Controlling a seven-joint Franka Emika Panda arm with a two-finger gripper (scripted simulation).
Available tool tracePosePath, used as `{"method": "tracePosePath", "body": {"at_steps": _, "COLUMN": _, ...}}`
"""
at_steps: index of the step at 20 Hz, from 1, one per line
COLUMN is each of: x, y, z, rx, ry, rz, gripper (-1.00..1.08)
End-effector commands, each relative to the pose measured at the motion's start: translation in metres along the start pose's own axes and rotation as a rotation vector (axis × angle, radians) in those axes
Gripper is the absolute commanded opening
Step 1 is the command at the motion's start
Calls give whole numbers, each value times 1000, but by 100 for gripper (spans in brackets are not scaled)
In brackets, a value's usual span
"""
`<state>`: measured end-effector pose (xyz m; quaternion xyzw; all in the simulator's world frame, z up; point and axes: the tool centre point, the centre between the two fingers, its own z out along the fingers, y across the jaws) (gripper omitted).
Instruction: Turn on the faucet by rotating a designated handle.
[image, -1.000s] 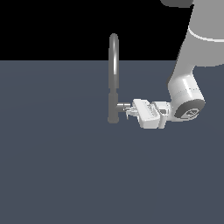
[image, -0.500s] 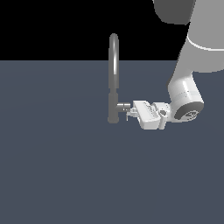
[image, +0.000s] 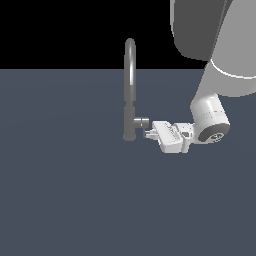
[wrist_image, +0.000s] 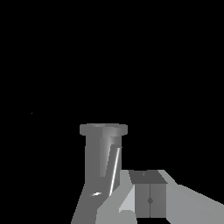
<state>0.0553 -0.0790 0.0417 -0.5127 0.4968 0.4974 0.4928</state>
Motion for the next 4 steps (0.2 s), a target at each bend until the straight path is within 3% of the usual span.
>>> {"method": "tracePosePath", "body": {"at_steps": 1, "x": 14, "y": -8, "z": 10, "rx": 28, "ry": -20, "rz": 5, "gripper": -100}}
{"method": "tracePosePath", "body": {"at_steps": 4, "x": 19, "y": -10, "z": 10, "rx": 29, "ry": -19, "rz": 10, "gripper": -100}}
